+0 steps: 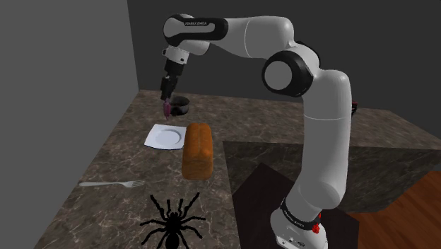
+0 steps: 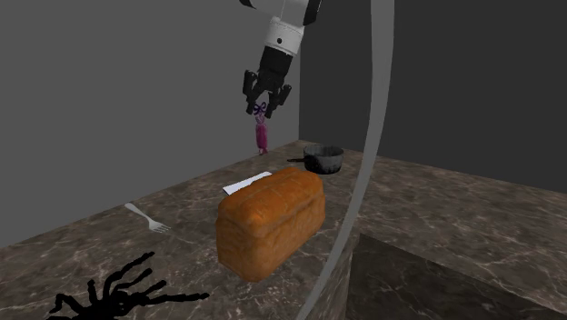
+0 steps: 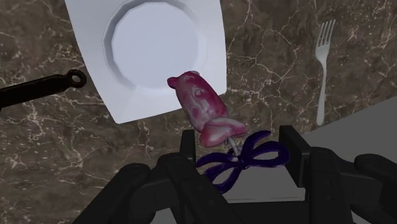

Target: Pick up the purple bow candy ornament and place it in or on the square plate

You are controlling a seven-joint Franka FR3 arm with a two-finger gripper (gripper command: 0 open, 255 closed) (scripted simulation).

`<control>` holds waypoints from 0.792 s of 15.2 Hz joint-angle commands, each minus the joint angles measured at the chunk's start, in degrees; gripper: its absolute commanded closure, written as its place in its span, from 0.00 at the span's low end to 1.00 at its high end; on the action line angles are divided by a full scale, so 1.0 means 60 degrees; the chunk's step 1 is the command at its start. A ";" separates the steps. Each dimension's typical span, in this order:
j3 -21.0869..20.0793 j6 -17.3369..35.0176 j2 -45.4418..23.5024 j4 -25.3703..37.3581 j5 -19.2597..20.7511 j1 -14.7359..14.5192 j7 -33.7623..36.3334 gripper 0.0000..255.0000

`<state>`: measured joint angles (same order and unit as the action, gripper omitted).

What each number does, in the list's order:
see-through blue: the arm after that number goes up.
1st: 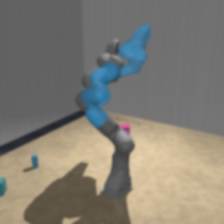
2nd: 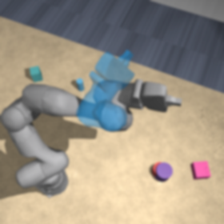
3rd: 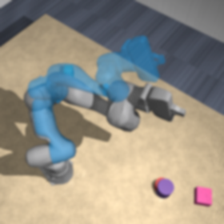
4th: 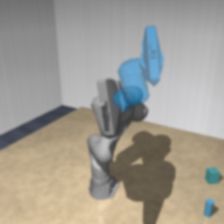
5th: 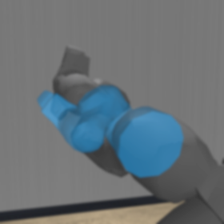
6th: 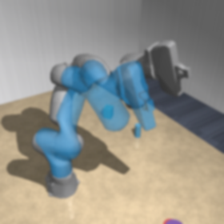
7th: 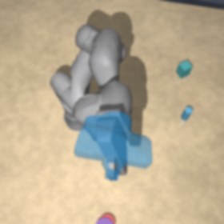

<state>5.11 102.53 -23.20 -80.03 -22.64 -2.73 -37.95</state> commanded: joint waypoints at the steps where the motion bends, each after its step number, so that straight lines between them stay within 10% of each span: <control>1: 0.0020 -0.0040 -0.0192 0.0184 -0.0024 0.0089 -0.0118 1.00; 12: -0.0018 0.1173 -0.0384 -0.0908 -0.0171 0.0037 -0.0556 1.00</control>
<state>5.02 108.87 -25.34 -84.93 -23.56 -2.52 -40.99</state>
